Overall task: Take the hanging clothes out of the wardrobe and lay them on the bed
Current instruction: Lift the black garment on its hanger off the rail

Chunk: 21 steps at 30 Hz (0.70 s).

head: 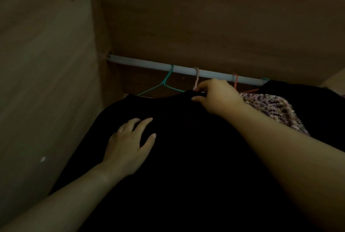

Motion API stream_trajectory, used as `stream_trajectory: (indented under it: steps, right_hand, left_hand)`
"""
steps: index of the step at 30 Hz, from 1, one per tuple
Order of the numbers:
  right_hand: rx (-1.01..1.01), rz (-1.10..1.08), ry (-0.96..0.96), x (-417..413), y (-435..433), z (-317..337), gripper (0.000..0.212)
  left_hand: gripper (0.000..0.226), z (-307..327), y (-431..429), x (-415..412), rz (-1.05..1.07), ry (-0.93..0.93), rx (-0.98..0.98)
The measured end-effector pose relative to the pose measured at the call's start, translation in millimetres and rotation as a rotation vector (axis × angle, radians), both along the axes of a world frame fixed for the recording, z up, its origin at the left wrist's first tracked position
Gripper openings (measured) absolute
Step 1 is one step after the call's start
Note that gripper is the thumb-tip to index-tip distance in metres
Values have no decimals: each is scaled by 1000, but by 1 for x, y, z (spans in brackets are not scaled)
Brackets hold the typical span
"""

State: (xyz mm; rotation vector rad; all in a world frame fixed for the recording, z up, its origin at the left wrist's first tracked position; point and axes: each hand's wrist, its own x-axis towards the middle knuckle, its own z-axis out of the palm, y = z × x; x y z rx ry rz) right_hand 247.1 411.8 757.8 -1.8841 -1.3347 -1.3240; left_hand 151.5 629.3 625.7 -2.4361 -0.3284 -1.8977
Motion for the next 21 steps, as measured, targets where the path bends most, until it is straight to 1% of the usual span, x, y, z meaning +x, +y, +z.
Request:
stream_trajectory:
  steps: [3, 5, 7, 9, 12, 14, 16, 18, 21]
  right_hand:
    - [63, 48, 77, 2, 2, 7, 27]
    - [140, 42, 82, -1, -1, 13, 25]
    - [247, 31, 54, -7, -7, 21, 24]
    - [317, 31, 34, -12, -11, 25, 22]
    - [367, 49, -15, -7, -9, 18, 22]
    - [419, 70, -68, -2, -9, 7, 21]
    - [471, 80, -117, 1, -14, -6, 22]
    - [491, 108, -143, 4, -20, -24, 23]
    - [463, 179, -85, 19, -27, -64, 20]
  left_hand:
    - [65, 10, 2, -2, -50, 15, 12]
    - [66, 20, 0, -4, -53, -9, 45]
    - [59, 31, -3, -3, -41, -42, 90]
    - [54, 41, -4, -3, -72, -65, 100]
    - [66, 46, -4, -7, -222, -123, 50]
    - [74, 43, -5, -10, -267, -182, 63]
    - [72, 37, -9, -14, -218, -225, 116]
    - [68, 30, -18, -21, -120, -279, 181]
    - [59, 15, -28, -33, 80, -362, 298]
